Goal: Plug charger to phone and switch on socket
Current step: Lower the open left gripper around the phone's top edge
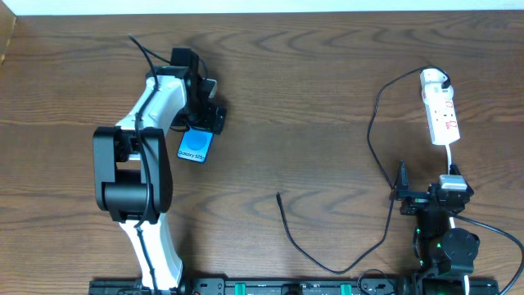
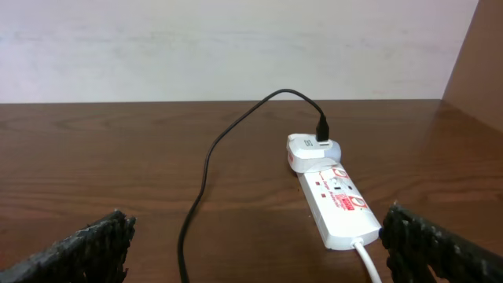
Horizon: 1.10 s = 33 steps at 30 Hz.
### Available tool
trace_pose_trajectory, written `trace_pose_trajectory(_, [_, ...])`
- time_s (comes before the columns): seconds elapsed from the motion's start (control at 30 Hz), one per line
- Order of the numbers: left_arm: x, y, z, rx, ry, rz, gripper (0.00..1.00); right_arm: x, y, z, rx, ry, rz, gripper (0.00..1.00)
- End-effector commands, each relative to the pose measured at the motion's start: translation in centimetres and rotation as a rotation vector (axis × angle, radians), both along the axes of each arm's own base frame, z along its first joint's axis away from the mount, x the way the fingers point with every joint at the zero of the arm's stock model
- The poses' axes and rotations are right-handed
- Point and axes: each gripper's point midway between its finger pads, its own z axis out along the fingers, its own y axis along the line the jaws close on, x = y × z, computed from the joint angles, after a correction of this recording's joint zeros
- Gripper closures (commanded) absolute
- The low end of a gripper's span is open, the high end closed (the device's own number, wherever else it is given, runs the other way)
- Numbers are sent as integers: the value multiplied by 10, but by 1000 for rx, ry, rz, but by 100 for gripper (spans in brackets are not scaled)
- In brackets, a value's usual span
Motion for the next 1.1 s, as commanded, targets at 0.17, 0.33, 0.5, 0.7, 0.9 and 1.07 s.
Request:
trace_pose_trajectory(0.17, [-8,12,-9,11,45,38,2,0,2,0,-7,0,8,1])
trace_pose_trajectory(0.33, [-12,14,-9,11,59,43,2,0,2,0,-7,0,8,1])
trace_pose_trajectory(0.5, [-19,14,-9,13,89,43,2,0,2,0,-7,0,8,1])
trace_pose_trajectory(0.7, [-22,14,-10,13,98,43,2,0,2,0,-7,0,8,1])
trace_pose_trajectory(0.9, [-25,15,-13,14,106,43,2,0,2,0,-7,0,8,1])
trace_pose_trajectory(1.07, [-30,15,-17,14,118,43,2,0,2,0,-7,0,8,1])
